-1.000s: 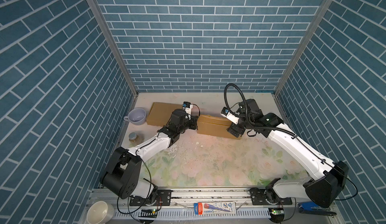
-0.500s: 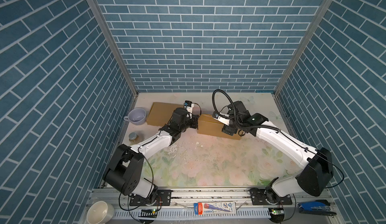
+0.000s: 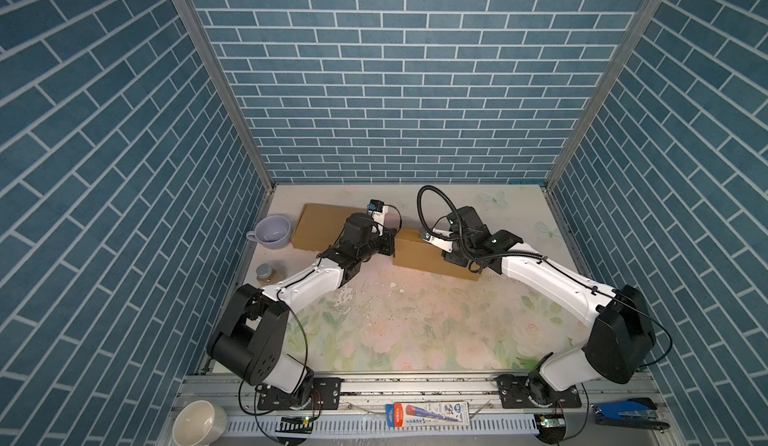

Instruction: Fold the paper box

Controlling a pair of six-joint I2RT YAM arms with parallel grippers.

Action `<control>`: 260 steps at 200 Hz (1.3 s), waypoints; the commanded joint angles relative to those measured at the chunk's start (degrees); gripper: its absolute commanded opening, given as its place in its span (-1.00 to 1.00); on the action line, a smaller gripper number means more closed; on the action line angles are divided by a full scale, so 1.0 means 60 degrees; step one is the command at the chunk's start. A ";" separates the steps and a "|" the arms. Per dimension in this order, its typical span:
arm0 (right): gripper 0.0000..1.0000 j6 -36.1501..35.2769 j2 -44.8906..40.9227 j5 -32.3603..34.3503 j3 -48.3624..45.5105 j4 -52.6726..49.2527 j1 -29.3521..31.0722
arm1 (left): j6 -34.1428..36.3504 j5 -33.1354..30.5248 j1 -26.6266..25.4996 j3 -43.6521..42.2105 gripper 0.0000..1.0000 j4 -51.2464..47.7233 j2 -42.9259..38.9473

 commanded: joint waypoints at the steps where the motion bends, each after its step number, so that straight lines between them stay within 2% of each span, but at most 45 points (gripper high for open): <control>1: -0.22 -0.0167 0.0129 -0.0011 -0.0608 -0.0122 0.0061 | 0.0338 0.0798 -0.0115 -0.0177 -0.82 -0.1698 0.0017; 36: -0.29 -0.0045 0.0140 -0.0040 -0.0786 -0.0036 0.0074 | 0.0259 0.1401 0.0048 -0.0010 -0.61 -0.1932 -0.0376; 77: -0.28 0.0075 0.0031 -0.0011 -0.1040 0.0070 0.0081 | -0.0815 0.2891 0.0910 0.0286 -0.19 -0.1827 -0.1046; 92: -0.28 0.0102 -0.0014 -0.0011 -0.1119 0.0138 0.0086 | -0.1214 0.3177 0.1131 0.0505 -0.07 -0.1716 -0.0896; 119: -0.26 0.0142 -0.0035 0.0014 -0.1250 0.0228 0.0073 | -0.1458 0.3077 0.1304 0.1229 0.03 -0.1859 -0.0143; 156: -0.24 0.0201 -0.0075 0.0048 -0.1328 0.0255 0.0084 | -0.1352 0.3332 0.1301 0.2045 0.08 -0.2286 0.0969; 191: -0.24 0.0289 -0.0061 0.0003 -0.1345 0.0240 0.0084 | -0.1168 0.3880 0.1262 0.1728 0.09 -0.2792 0.1206; 218: -0.22 0.0437 -0.0105 -0.0102 -0.1327 0.0251 0.0085 | -0.0882 0.3669 0.1465 0.1495 -0.16 -0.3509 0.1661; 242: -0.04 0.1115 -0.0407 -0.0555 -0.0940 0.0184 0.0003 | -0.1078 0.3746 0.1517 0.1250 -0.20 -0.3192 0.1814; 260: 0.19 0.2506 -0.0911 -0.1294 -0.0521 0.0245 -0.0406 | -0.1153 0.3772 0.1531 0.1234 -0.20 -0.3019 0.1795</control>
